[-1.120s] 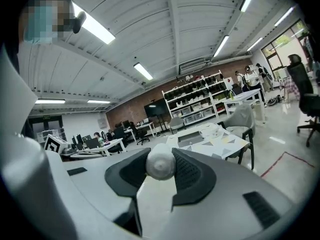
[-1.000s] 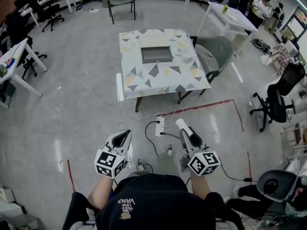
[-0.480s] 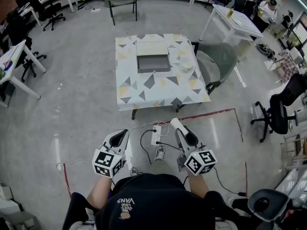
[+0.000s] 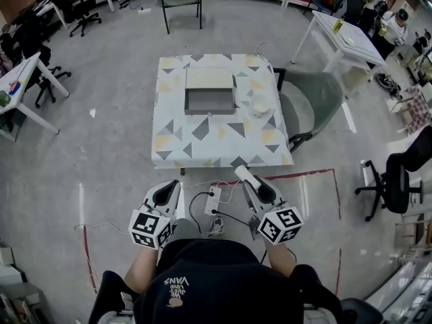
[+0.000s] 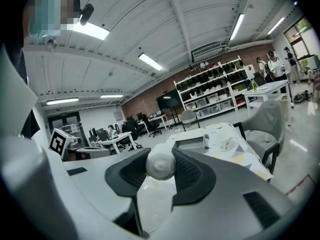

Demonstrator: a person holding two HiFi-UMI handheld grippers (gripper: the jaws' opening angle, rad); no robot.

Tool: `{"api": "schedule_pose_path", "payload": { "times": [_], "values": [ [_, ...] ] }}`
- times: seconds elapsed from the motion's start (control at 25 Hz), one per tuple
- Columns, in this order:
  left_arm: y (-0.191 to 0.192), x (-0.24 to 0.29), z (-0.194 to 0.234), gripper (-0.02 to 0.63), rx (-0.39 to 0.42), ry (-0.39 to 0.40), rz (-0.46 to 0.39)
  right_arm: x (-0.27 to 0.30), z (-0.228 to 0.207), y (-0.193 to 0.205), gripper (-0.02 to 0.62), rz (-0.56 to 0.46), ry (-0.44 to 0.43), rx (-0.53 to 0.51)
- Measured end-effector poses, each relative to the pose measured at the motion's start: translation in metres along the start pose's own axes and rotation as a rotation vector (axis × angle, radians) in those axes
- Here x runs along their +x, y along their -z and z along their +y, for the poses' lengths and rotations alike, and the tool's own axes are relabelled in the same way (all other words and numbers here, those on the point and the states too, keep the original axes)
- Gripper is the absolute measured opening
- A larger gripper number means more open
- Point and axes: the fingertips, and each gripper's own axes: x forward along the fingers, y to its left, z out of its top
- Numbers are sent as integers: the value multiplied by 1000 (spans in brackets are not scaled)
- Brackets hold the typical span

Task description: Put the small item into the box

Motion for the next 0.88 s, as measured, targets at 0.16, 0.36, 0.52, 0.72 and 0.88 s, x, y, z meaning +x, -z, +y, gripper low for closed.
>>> {"api": "schedule_pose_path", "payload": {
  "times": [0.16,0.36,0.52,0.72,0.88],
  "values": [
    [-6,20,10,6,-4,-21,12,20,-19,-8,126,5,-9,11],
    [-18,51,38,5,-1,-27,11,56,-36,-15,126,13,3,10],
    [-32,80,67,6,16,9,12,92,-50,-27,126,3,57,-20],
    [-48,108,106,6,52,63,26,141,-64,-35,126,13,132,-23],
    [-53,127,138,5,54,93,33,186,-79,-33,126,38,177,-45]
  ]
}}
